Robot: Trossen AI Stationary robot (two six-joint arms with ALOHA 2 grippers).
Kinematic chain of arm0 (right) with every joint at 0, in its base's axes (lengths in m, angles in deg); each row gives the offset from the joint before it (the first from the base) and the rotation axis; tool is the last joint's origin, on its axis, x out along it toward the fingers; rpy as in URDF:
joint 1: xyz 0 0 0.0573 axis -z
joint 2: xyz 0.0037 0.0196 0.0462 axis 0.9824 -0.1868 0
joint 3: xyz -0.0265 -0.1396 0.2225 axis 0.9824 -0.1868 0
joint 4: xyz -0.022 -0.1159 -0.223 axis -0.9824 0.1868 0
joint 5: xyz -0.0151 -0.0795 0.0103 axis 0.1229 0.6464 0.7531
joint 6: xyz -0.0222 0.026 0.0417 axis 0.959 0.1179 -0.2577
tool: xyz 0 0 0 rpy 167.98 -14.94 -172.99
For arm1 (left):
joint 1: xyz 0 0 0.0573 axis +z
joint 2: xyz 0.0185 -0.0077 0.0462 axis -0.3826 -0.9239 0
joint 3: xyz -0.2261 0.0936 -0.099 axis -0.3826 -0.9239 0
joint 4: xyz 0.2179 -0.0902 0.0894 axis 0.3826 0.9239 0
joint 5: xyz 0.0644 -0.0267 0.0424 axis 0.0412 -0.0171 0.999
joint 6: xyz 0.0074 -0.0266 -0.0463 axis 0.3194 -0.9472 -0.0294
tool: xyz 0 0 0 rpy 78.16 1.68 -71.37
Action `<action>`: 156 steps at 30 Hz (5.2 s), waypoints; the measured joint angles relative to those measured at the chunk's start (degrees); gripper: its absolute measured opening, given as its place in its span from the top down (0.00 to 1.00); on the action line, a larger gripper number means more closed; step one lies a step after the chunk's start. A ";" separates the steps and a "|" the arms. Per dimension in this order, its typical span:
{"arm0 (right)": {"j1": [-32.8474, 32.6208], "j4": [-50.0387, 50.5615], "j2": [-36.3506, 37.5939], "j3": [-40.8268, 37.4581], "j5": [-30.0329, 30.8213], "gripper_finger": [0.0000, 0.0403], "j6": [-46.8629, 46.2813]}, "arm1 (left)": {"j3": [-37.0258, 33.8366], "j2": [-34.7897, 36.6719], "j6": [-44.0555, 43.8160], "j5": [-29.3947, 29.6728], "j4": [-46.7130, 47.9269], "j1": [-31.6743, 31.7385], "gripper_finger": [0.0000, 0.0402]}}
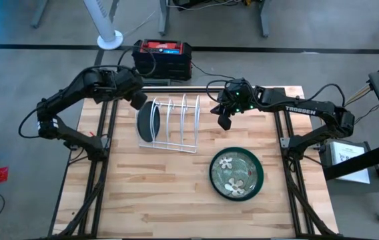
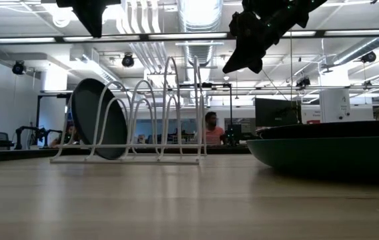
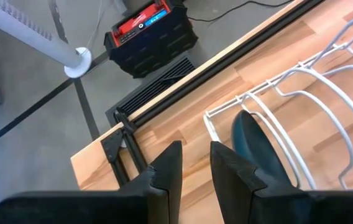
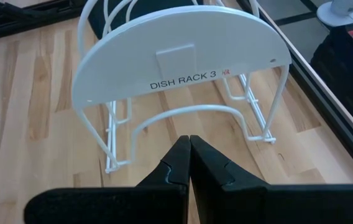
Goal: Sort dishes
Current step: Put the dark blue plate into the white dish rack, then put the green pattern plate into the white dish rack
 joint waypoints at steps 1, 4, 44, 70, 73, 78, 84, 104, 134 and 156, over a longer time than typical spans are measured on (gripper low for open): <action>0.00 -0.04 0.00 -0.05 0.00 1.00 0.00 | 0.00 0.00 -0.09 0.00 0.00 -0.31 0.82; 0.00 -0.17 0.00 -0.10 0.00 1.00 0.00 | 0.00 0.00 -0.55 0.00 -0.01 -1.23 0.82; -0.26 2.97 1.74 -4.16 -0.04 1.00 0.48 | -21.10 3.16 -8.10 -17.90 -0.23 -18.77 1.00; -0.26 4.11 12.31 -9.32 0.00 1.00 -1.95 | -34.65 5.46 -10.13 -11.51 -13.88 -18.79 1.00; -0.26 3.72 12.31 -9.32 0.00 1.00 -2.11 | -34.55 5.33 -10.13 -10.25 -14.50 -18.77 1.00; -0.26 3.66 12.31 -9.32 0.02 1.00 -2.42 | -34.71 5.35 -10.15 -9.78 -14.49 -18.77 1.00; -0.25 4.81 12.55 -9.32 0.01 1.00 -2.47 | -31.85 5.35 -12.12 -9.80 -10.38 -18.78 1.00; -6.80 22.15 23.41 -22.99 -0.10 1.00 -16.90 | -17.41 -0.42 4.36 -9.27 -35.93 -27.90 1.00; -19.39 17.20 29.49 -35.53 -0.24 0.70 -38.04 | -17.33 -36.05 19.28 -18.06 -69.10 -31.80 1.00; -25.31 11.15 29.54 -40.47 0.52 0.52 -44.73 | -17.16 -42.66 17.38 -26.85 -83.43 -32.21 1.00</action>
